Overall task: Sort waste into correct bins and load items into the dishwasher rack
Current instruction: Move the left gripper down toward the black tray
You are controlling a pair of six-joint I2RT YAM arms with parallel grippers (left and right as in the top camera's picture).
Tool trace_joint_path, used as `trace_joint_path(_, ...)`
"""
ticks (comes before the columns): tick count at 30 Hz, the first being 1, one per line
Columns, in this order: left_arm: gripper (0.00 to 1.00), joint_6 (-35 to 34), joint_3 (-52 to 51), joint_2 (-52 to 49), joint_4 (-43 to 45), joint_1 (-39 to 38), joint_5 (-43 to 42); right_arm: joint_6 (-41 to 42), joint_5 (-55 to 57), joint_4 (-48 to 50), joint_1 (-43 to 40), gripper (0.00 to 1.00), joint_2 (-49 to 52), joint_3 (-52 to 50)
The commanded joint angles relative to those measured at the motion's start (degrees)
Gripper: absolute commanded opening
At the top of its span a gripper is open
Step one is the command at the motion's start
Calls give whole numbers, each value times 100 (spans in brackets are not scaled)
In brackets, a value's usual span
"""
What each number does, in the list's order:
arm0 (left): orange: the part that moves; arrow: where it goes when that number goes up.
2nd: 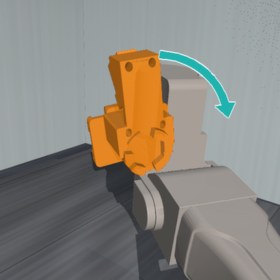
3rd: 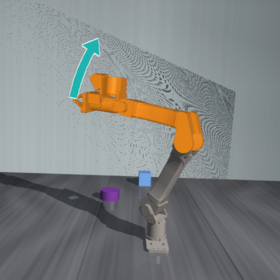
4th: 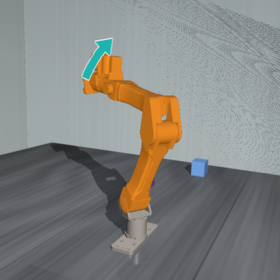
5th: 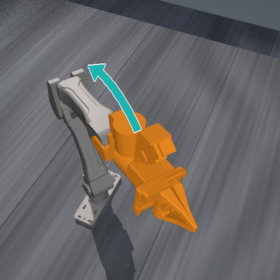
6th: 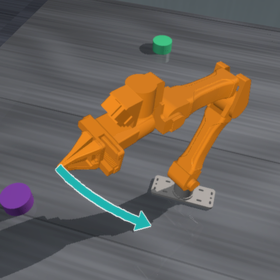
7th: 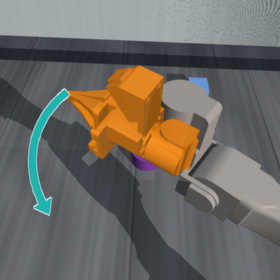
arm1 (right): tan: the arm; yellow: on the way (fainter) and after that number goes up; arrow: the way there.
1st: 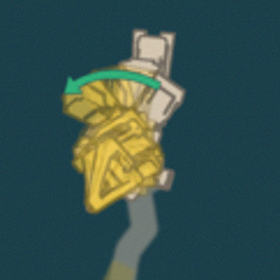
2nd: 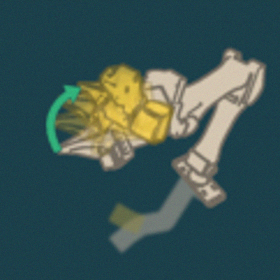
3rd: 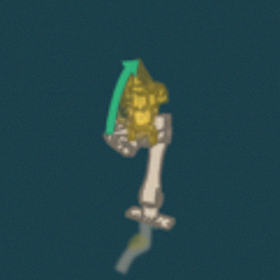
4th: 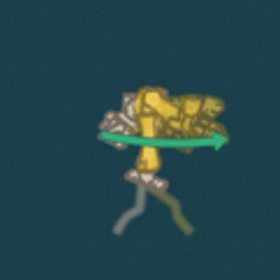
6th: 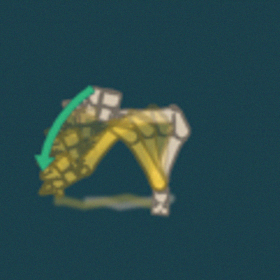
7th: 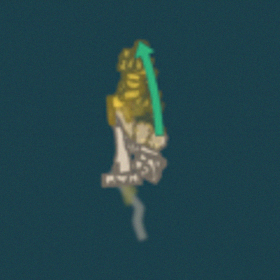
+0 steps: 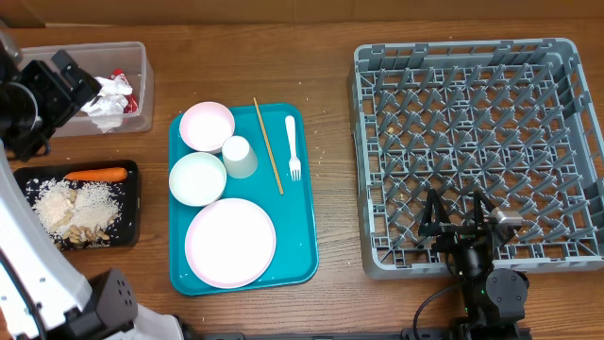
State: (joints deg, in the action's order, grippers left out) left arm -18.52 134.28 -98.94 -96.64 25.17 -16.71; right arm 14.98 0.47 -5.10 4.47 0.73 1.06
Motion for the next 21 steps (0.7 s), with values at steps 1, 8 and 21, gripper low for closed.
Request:
trace_joint_path(1, 100, -81, -435, 468, -17, 37, 420, -20, 74, 35, -33, 100, -57, -59)
trace_joint_path(8, 100, -321, -2090, 1355, -13, 39, 798, -20, 74, 37, -33, 100, -57, -59)
trace_joint_path(21, 100, -1838, -4212, 1943, 857, 50, 1434, -20, 74, 37, -33, 100, -57, -59)
